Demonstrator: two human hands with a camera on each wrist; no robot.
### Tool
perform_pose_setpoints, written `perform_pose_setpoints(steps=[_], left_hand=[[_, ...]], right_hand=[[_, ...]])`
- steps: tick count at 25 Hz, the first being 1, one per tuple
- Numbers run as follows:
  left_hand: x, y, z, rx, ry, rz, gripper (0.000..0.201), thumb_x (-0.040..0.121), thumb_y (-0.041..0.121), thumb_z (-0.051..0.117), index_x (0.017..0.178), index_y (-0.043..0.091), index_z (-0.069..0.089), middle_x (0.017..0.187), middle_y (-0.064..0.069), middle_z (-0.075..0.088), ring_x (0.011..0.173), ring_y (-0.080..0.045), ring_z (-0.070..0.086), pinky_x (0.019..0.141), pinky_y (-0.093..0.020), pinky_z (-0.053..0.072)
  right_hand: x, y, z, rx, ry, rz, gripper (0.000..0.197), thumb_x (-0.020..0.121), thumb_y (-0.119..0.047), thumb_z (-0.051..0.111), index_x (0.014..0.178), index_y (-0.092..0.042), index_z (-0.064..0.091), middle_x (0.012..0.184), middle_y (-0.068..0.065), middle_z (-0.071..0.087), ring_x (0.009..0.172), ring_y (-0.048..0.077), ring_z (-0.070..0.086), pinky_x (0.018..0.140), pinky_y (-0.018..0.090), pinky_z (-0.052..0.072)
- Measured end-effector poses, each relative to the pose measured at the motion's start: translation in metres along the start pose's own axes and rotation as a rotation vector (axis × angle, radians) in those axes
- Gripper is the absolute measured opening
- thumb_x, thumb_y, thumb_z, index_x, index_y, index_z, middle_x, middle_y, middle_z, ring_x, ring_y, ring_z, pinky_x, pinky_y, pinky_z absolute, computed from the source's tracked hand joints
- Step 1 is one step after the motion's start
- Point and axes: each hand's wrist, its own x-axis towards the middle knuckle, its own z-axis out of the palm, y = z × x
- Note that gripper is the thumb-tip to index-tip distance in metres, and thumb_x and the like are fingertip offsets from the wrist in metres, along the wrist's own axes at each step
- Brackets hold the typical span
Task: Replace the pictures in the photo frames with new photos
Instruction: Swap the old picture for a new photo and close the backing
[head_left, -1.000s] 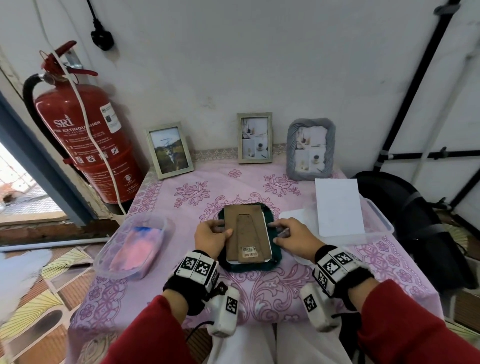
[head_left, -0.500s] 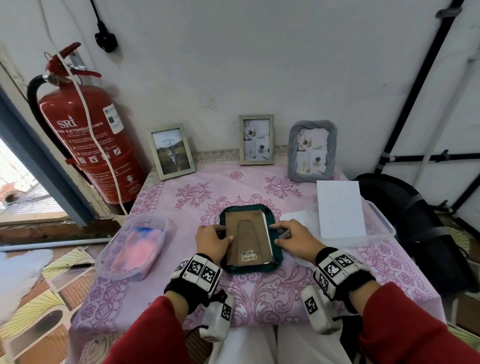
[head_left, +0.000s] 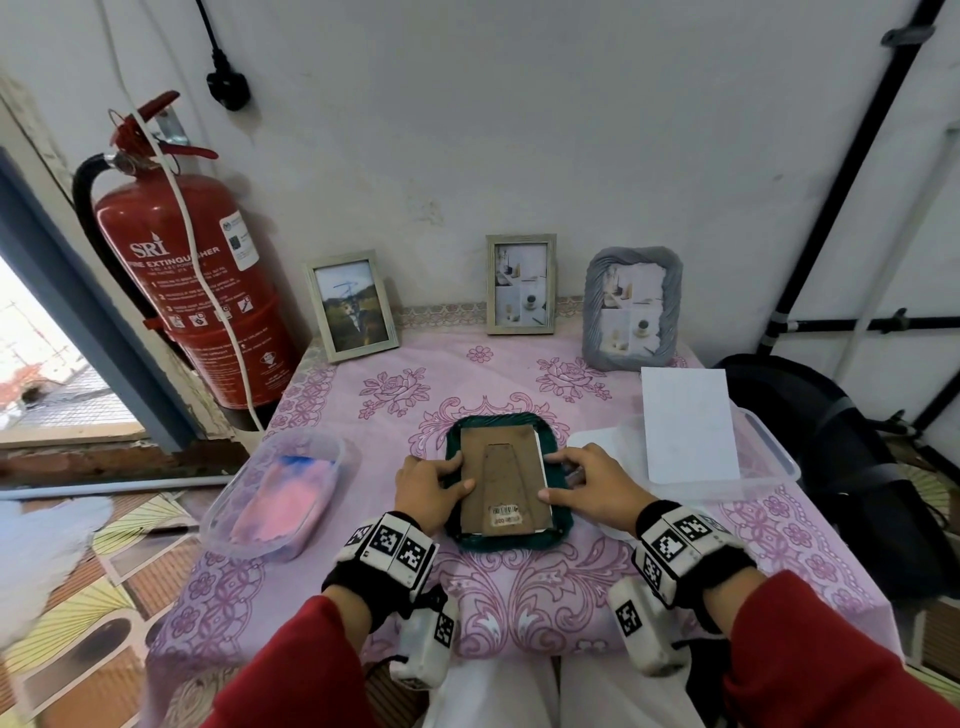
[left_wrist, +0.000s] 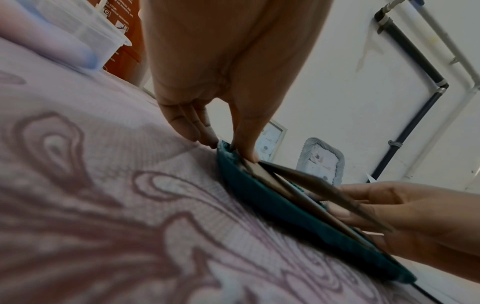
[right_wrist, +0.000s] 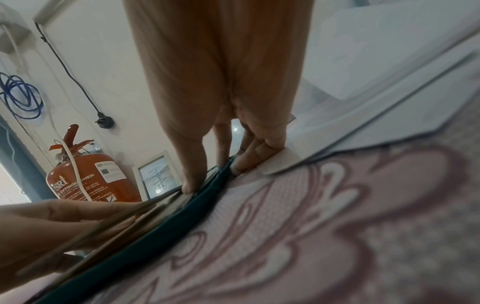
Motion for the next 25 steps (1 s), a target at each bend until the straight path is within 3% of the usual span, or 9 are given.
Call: perform_pose_setpoints(steps=[5,13,19,22,25], left_hand=[[0.0,0.0,0.002,0.06,-0.013,0.011,0.052,0.087,0.029,0.063,0.136,0.022,0.047,0.12,-0.018,0.042,0.118,-0.033,0.042,0.108,-0.037,0.034],[0.0,-0.002,0.005,-0.058,0.0,-0.035,0.044,0.089,0.025,0.06,0.131,0.015,0.054,0.126,-0.019,0.047,0.12,-0.033,0.049,0.109,-0.038,0.036],[-0.001,-0.004,0.001,-0.048,-0.079,-0.014,0.053,0.086,0.023,0.065,0.134,0.01,0.048,0.126,-0.018,0.041,0.117,-0.032,0.051,0.11,-0.038,0.036],[0.003,-0.002,-0.005,-0.1,-0.086,-0.025,0.045,0.086,0.019,0.065,0.128,0.007,0.055,0.124,-0.02,0.052,0.113,-0.029,0.056,0.105,-0.035,0.042],[0.013,0.004,-0.014,-0.025,0.002,-0.028,0.045,0.083,0.025,0.068,0.123,0.009,0.056,0.121,-0.018,0.053,0.108,-0.029,0.057,0.1,-0.034,0.044]], right_hand=[[0.001,0.001,-0.001,-0.002,-0.026,0.015,0.056,0.079,-0.02,0.074,0.129,-0.01,0.052,0.106,0.005,0.037,0.086,0.011,0.047,0.083,0.013,0.036],[0.001,-0.001,0.001,0.047,-0.018,0.046,0.052,0.081,-0.02,0.072,0.128,-0.011,0.054,0.107,0.006,0.037,0.092,0.013,0.047,0.088,0.015,0.036],[0.005,-0.006,-0.002,-0.048,-0.083,0.048,0.051,0.081,-0.022,0.071,0.127,-0.007,0.053,0.108,0.007,0.035,0.095,0.013,0.044,0.091,0.017,0.036],[0.014,-0.012,-0.008,-0.124,-0.107,0.029,0.04,0.085,-0.019,0.066,0.121,-0.004,0.06,0.114,0.014,0.054,0.096,0.017,0.05,0.084,0.017,0.035],[0.027,-0.02,-0.014,-0.181,0.011,0.015,0.028,0.085,-0.011,0.062,0.112,-0.002,0.065,0.109,0.02,0.064,0.091,0.023,0.057,0.072,0.015,0.035]])
